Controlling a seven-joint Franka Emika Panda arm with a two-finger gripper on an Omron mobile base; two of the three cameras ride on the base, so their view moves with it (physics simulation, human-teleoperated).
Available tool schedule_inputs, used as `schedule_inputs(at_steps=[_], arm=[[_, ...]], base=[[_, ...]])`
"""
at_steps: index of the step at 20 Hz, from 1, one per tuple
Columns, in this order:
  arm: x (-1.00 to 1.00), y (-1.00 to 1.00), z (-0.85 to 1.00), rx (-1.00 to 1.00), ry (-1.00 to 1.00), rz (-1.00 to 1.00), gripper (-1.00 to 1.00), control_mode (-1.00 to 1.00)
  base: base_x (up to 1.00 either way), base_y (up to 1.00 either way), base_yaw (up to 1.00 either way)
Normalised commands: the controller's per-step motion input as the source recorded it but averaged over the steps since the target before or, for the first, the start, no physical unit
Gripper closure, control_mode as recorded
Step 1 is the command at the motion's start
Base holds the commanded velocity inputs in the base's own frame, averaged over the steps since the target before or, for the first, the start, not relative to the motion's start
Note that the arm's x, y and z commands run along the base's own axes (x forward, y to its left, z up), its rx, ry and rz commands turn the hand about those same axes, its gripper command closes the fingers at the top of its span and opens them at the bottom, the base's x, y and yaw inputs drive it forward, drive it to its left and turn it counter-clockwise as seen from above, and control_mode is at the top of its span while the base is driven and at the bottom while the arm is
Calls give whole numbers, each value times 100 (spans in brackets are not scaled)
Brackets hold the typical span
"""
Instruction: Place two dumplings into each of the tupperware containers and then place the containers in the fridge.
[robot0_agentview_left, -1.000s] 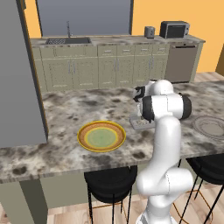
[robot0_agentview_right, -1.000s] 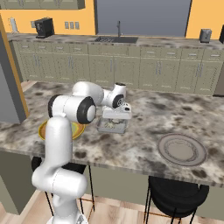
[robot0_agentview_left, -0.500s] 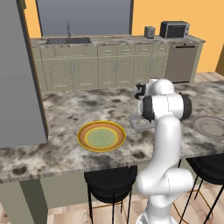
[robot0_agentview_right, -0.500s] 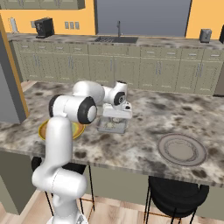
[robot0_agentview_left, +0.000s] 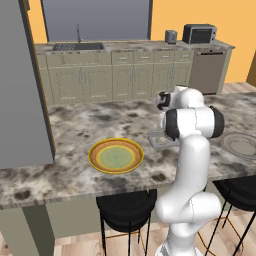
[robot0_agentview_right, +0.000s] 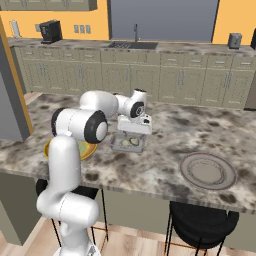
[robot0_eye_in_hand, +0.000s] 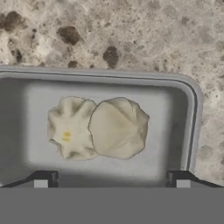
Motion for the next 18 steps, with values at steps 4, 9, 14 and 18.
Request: schedule_inputs(at_steps=[4, 9, 14, 18], arm=[[0, -44, 17, 0, 0, -14, -100, -100], [0, -58, 9, 0, 0, -12, -100, -100], [6, -24, -27, 0, 0, -3, -100, -100], [15, -6, -41, 0, -1, 0, -100, -100]], base=[[0, 0, 0], [0, 0, 0], [0, 0, 0], [0, 0, 0]])
